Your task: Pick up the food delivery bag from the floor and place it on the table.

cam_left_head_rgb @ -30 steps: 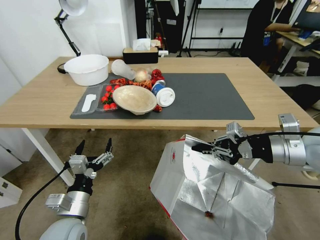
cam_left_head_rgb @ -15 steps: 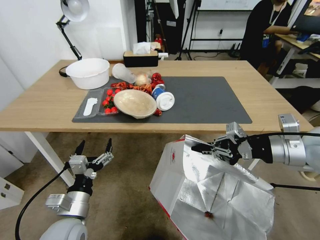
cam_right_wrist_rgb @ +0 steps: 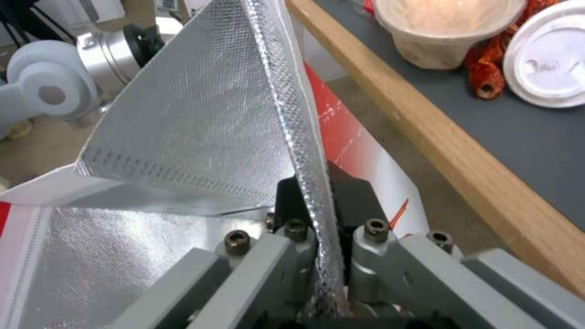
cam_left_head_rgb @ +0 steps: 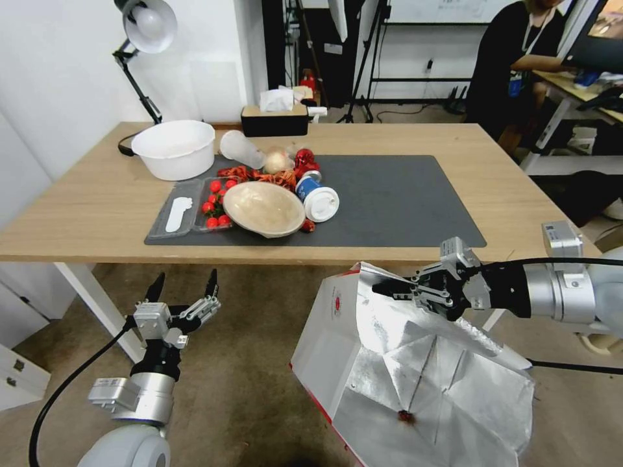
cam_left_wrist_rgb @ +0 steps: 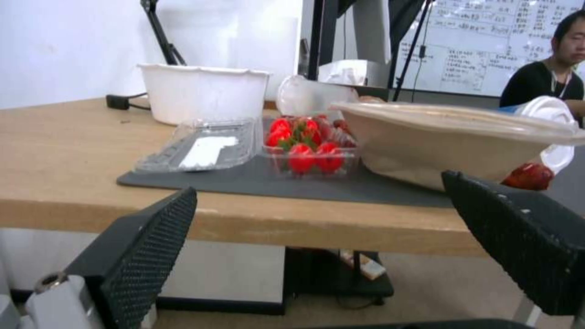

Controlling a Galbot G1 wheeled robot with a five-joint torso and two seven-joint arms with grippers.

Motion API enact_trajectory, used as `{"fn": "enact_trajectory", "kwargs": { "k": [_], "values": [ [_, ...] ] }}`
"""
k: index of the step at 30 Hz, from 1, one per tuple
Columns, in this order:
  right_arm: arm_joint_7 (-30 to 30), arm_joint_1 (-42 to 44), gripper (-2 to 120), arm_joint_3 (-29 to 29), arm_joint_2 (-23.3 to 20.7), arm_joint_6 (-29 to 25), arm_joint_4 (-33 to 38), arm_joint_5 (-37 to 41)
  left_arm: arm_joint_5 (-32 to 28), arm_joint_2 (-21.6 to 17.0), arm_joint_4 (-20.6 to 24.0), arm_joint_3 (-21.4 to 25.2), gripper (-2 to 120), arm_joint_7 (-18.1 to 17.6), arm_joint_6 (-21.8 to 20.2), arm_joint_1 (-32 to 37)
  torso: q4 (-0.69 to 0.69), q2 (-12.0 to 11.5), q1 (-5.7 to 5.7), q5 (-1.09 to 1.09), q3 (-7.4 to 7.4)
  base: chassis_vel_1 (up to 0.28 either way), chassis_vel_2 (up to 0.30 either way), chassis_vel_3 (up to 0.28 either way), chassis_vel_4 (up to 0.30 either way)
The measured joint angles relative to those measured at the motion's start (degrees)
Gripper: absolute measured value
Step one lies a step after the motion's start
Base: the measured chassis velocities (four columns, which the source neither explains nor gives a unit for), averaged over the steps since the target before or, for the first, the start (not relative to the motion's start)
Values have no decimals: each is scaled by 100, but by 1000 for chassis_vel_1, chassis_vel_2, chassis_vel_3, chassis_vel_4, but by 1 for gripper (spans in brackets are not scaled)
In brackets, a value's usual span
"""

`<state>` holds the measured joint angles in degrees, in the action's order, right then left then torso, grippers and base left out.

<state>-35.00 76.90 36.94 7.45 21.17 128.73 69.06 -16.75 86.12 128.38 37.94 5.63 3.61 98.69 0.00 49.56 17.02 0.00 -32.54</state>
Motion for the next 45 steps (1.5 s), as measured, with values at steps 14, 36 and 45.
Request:
{"fn": "enact_trajectory", "kwargs": {
  "k": [14, 36, 45],
  "values": [
    [3, -1, 0, 1, 4, -3, -7, 0, 0, -6, -5, -1, 100, -3, 1, -14, -1, 410, 175, 0, -236, 0, 0, 0, 0],
    [14, 11, 0, 1, 13, -18, -23, -18, -5, -9, -37, -12, 100, -17, -2, -32, 0, 991, 426, 0, -563, 0, 0, 0, 0],
    [35, 41, 0, -4, 36, -18, -17, -20, 92, -30, -53, -44, 100, -92, 17, -22, 0, 1156, 497, 0, -659, 0, 0, 0, 0]
  ]
}}
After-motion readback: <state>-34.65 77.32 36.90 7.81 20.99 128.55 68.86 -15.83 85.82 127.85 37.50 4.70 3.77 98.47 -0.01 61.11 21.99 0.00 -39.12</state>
